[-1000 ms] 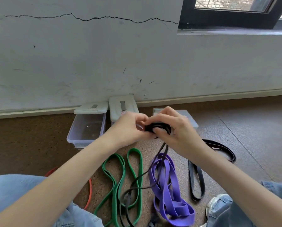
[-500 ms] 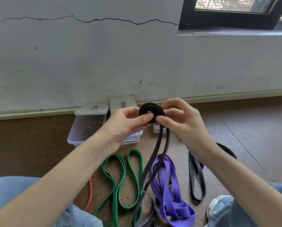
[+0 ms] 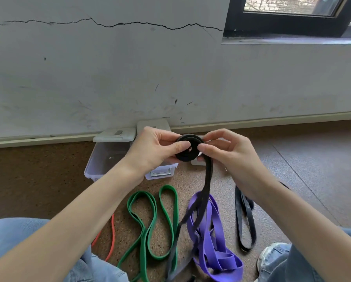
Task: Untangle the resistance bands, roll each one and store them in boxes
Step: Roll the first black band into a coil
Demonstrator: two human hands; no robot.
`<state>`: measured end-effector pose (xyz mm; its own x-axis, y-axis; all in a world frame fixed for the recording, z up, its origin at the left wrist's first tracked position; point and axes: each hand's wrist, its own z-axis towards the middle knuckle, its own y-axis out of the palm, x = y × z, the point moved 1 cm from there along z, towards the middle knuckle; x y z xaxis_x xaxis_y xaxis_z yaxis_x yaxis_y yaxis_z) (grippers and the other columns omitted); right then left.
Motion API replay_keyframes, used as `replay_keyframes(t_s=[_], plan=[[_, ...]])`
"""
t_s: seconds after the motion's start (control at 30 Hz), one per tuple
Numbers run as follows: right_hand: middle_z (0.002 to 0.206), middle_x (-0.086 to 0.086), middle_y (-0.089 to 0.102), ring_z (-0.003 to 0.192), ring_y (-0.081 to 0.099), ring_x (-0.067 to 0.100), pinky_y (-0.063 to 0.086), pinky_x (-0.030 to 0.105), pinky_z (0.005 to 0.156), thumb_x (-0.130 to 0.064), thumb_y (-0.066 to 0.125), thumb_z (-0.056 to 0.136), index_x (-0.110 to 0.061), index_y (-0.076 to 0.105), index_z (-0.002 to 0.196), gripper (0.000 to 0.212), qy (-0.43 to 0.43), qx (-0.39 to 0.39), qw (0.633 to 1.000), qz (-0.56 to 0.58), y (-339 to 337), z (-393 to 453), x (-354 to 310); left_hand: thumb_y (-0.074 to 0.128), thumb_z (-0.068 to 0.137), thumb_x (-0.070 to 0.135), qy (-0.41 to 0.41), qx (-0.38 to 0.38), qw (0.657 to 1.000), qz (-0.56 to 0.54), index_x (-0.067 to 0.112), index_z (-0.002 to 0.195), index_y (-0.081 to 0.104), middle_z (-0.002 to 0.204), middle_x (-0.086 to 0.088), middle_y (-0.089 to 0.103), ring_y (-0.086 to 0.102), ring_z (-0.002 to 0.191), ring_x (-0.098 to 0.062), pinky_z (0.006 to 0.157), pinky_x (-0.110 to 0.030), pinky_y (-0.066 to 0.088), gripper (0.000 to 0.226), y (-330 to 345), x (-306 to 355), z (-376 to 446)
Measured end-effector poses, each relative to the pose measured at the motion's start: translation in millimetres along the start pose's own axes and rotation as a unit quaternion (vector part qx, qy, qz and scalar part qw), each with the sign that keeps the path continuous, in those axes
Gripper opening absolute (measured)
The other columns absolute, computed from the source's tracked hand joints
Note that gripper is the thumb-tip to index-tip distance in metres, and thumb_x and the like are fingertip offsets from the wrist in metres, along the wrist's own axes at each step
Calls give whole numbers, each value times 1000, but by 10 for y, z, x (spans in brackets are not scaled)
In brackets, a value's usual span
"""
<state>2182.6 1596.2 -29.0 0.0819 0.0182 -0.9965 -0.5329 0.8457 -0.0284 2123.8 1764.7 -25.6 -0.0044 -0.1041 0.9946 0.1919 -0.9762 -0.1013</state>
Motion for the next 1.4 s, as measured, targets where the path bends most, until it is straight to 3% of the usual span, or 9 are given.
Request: replay_keyframes(t_s=[0.17, 0.33, 0.5, 0.7, 0.9, 1.0, 1.1, 1.23, 1.4], plan=[[76, -5, 70, 73, 66, 8, 51, 20, 70, -8, 74, 75, -25, 61, 80, 22, -78, -14, 970, -230, 3, 2, 7, 71, 78, 7, -42, -101, 988, 107, 19, 88, 73, 83, 1, 75, 70, 79, -8, 74, -16, 55, 15, -52, -8, -17], [77, -10, 66, 72, 63, 3, 53, 21, 74, -12, 74, 76, -29, 55, 82, 26, -128, -41, 918, -373, 26, 6, -25, 73, 78, 15, 18, -99, 959, 265, 32, 78, 68, 75, 13, 70, 64, 77, -2, 79, -24, 50, 18, 7, -38, -7], [79, 8, 71, 72, 70, 22, 55, 28, 69, -9, 75, 73, -20, 60, 82, 22, -33, -39, 987, -149, -50, 16, -64, 79, 66, 18, -11, -64, 992, 104, 27, 76, 73, 74, 4, 74, 67, 71, -4, 67, -17, 55, 15, -35, -37, -41], [82, 11, 74, 79, 72, 24, 56, 44, 83, -14, 76, 72, -19, 56, 86, 24, -20, -38, 998, -40, 69, -41, 81, 72, 57, 20, -48, 38, 993, -104, 15, 76, 72, 73, 2, 74, 70, 71, -7, 62, -16, 55, 20, -41, -16, 17], [81, 7, 74, 78, 71, 20, 56, 31, 74, -4, 70, 79, -18, 61, 87, 19, -43, -1, 999, -24, 21, -32, 113, 76, 62, 17, -60, 17, 996, -64, 16, 85, 69, 86, -4, 73, 69, 85, -14, 75, -24, 56, 24, 74, -144, -39], [85, 1, 71, 83, 66, 11, 51, 18, 71, -3, 65, 83, -25, 68, 92, 24, -102, -37, 987, -117, 48, -23, 39, 75, 74, 10, -68, -62, 993, 71, 12, 95, 68, 91, -7, 72, 67, 87, -13, 76, -22, 53, 23, 41, -111, -46], [97, 5, 66, 90, 62, 18, 51, 20, 76, -5, 61, 86, -29, 68, 95, 27, -130, -73, 968, -203, 74, -1, 7, 67, 80, 0, -96, -133, 986, 22, 4, 103, 67, 91, -10, 74, 70, 82, -12, 67, -17, 55, 24, 43, -41, -61], [92, 6, 70, 79, 65, 24, 56, 34, 76, -7, 65, 84, -21, 68, 101, 22, -130, -69, 964, -219, 16, 6, -30, 68, 77, 2, -75, -114, 991, 12, 8, 99, 70, 87, -8, 75, 72, 80, -15, 66, -21, 57, 23, -11, -8, -61], [74, 6, 71, 75, 67, 22, 54, 32, 76, -11, 71, 76, -17, 59, 84, 17, -68, -33, 995, -68, -81, 19, -68, 71, 60, 19, -55, -26, 993, -98, 18, 77, 76, 84, -4, 75, 72, 79, -15, 68, -25, 59, 17, -119, 19, -9]])
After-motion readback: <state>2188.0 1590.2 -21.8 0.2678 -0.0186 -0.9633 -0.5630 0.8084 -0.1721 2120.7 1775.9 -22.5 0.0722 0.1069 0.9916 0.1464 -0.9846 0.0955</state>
